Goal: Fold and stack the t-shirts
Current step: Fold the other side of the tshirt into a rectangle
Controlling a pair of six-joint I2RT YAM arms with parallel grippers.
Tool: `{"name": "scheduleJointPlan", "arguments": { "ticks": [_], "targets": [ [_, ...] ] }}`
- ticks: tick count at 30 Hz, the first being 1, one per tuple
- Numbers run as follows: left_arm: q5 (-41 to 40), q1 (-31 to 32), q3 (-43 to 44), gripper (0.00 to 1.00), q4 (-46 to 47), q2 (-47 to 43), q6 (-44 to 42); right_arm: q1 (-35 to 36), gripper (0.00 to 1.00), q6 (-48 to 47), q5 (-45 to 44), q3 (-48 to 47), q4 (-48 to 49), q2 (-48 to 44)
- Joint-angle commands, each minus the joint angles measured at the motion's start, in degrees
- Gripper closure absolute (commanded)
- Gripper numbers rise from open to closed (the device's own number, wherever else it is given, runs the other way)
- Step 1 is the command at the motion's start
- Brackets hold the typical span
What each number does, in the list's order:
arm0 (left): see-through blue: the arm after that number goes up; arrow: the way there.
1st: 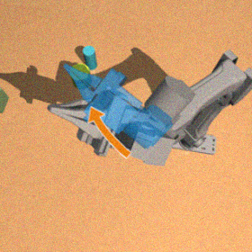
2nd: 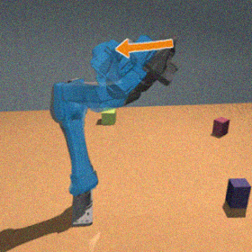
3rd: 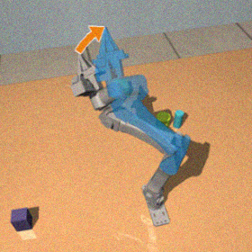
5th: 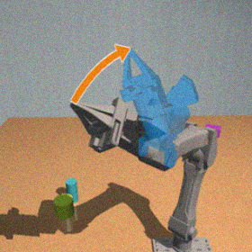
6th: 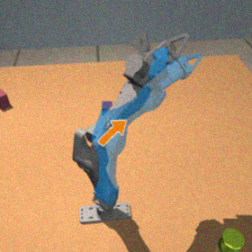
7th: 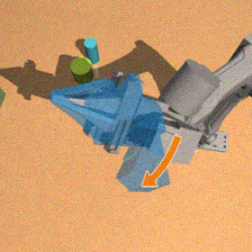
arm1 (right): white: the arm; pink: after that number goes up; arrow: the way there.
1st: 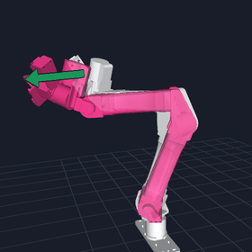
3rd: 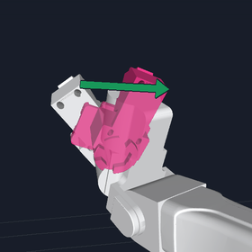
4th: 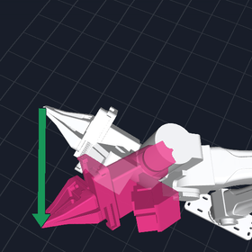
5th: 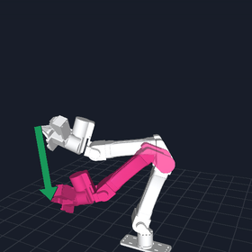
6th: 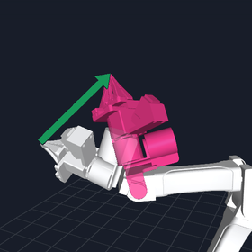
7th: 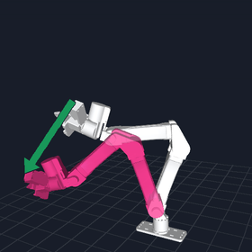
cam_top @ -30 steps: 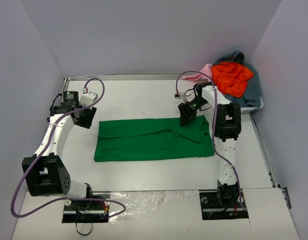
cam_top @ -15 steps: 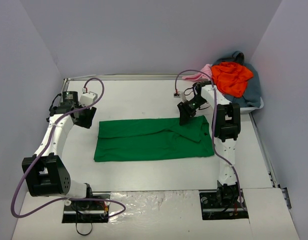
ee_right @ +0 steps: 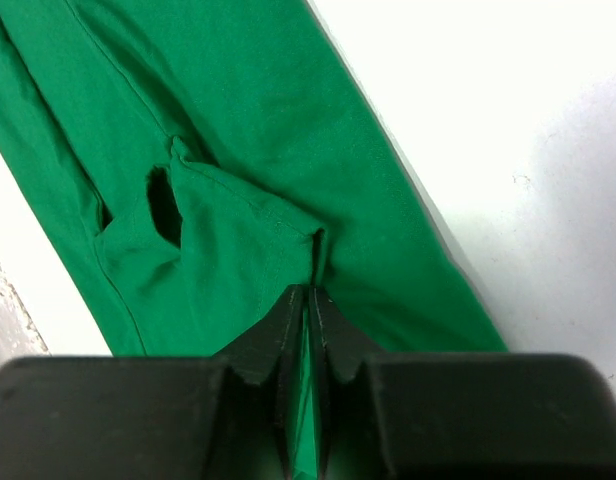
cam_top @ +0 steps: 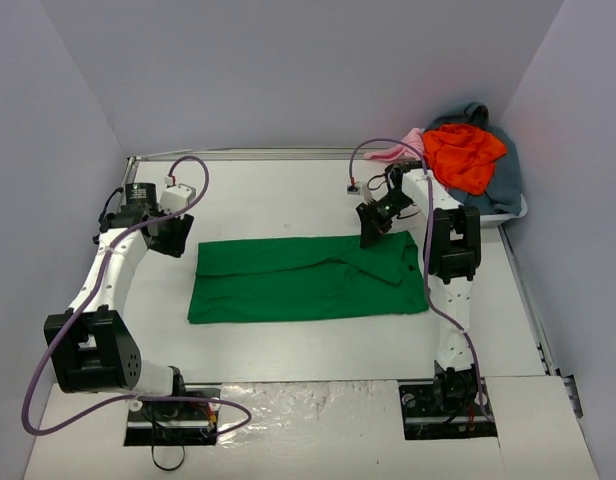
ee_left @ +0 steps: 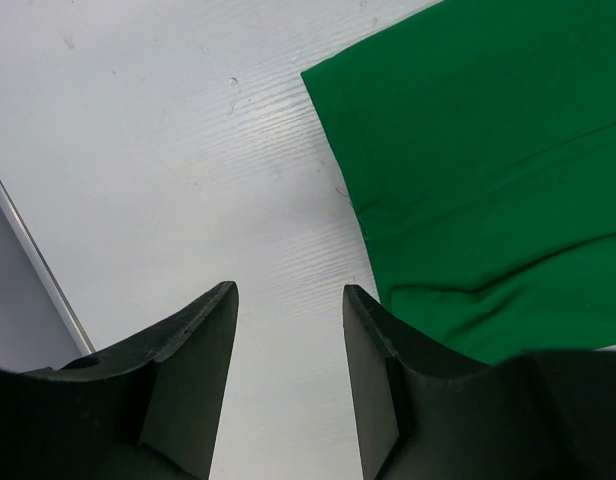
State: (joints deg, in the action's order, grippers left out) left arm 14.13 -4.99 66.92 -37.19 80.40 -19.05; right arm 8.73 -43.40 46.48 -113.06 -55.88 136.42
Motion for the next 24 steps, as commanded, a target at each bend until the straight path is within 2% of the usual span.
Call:
{"name": "scheduleJointPlan", "arguments": {
  "ticks": [1, 2, 15, 16, 19, 21, 24],
  "targets": [
    [1.16, -0.37, 0.5, 0.55, -0.08, -0.6, 0.33, 0.58, 0.97, -0.11, -0.34, -0.76, -3.27, -2.39],
    [1.16, -0.45, 0.58, 0.55, -0.16, -0.6, 0.33, 0.58, 1.0, -0.02, -0.16, -0.76, -3.36, -2.39],
    [2.13, -0.45, 0.23, 0.55, -0.34, -1.91, 0.5, 1.9, 1.0, -0.28, -0.77, 2.57, -3.36, -7.13],
    [2.04, -0.45, 0.23, 0.55, -0.34, -1.91, 0.42, 1.99, 0.89, -0.28, -0.78, 2.58, -3.45, -7.05],
    [2.22, -0.37, 0.15, 0.55, -0.25, -2.0, 0.5, 1.99, 0.73, -0.28, -1.13, 2.49, -3.36, -6.61],
    [2.22, -0.45, 0.23, 0.55, -0.16, -1.83, 0.5, 1.99, 0.71, -0.11, -1.22, 1.96, -3.36, -5.99],
    [2.31, -0.37, 0.67, 0.55, -0.6, -1.21, 0.5, 1.99, 0.72, -0.02, -1.13, 1.09, -3.36, -5.2]
  ]
}}
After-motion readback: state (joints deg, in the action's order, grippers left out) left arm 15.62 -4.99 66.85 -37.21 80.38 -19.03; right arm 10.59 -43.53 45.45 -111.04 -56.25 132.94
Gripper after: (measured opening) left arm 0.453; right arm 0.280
